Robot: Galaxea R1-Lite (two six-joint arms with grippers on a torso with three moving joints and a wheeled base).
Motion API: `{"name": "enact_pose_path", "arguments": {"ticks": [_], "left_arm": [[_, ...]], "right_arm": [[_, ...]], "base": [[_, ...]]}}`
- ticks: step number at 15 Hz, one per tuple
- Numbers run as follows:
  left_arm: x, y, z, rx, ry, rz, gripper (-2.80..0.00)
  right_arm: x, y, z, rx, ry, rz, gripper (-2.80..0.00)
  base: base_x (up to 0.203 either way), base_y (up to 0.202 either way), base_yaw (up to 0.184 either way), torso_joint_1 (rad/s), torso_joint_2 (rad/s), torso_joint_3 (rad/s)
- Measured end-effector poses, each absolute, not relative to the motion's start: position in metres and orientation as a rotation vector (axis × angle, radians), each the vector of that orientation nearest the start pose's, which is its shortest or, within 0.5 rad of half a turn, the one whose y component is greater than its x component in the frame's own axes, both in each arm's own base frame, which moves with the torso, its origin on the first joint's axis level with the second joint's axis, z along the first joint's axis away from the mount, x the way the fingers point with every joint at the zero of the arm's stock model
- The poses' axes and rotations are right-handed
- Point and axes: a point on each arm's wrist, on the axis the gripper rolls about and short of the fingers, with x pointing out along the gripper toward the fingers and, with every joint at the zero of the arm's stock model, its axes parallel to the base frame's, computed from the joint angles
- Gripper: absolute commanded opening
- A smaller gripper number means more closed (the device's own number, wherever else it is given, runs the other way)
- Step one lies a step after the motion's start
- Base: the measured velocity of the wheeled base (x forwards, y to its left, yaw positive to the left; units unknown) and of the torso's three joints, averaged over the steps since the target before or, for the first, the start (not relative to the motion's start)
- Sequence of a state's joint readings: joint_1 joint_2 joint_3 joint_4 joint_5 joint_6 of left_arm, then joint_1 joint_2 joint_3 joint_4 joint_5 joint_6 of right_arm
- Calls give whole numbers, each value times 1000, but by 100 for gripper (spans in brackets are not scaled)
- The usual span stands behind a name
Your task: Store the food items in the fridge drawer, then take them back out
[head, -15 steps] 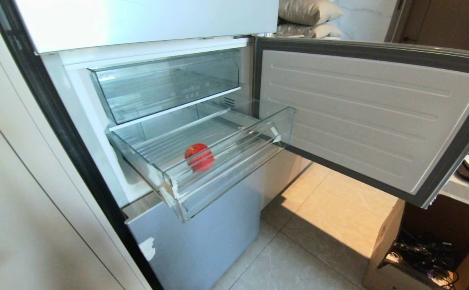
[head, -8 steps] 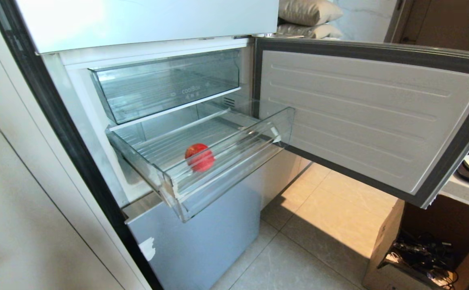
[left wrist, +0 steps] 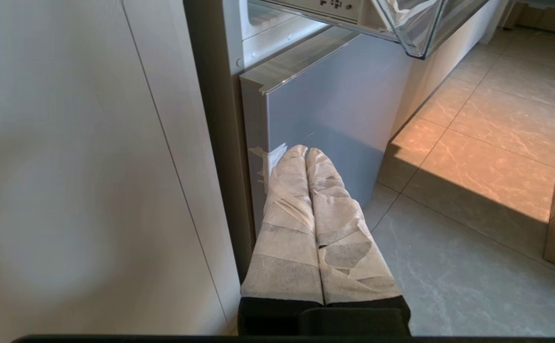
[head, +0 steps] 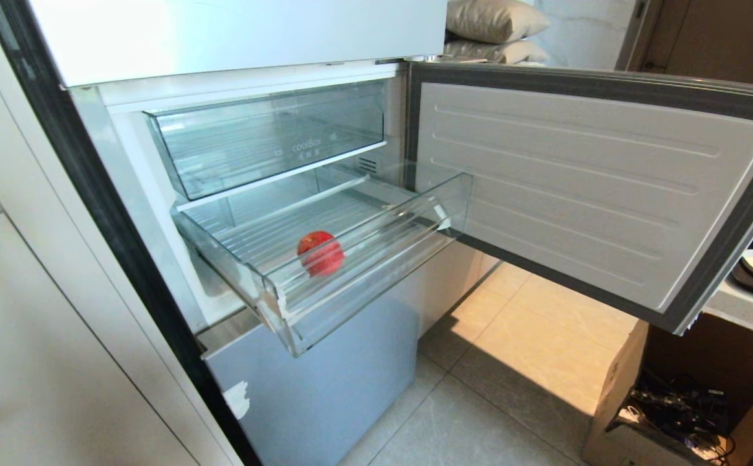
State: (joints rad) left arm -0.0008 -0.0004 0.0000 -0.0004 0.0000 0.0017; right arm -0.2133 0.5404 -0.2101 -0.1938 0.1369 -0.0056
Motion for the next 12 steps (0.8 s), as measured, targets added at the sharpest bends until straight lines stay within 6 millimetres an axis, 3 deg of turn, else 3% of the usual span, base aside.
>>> {"name": "enact_pose_path", "arguments": {"ticks": [2,4,7,12], "left_arm": [[-23,0,76,2,-1,-1,-280],[-23,0,76,2,-1,-1,-280],[-23,0,76,1,-1,-1,-280],[-23,0,76,2,-1,-2,-280]], "right_arm": [[16,1,112,-19,210,22,-280],[2,2,95,-50,175,41,-280],[-15,1,82,-90,71,27,-280],[-22,0,76,-82,4,14,-280]], "base": [[0,0,0,0,0,0],[0,0,0,0,0,0],[0,0,0,0,0,0],[0,0,0,0,0,0]]}}
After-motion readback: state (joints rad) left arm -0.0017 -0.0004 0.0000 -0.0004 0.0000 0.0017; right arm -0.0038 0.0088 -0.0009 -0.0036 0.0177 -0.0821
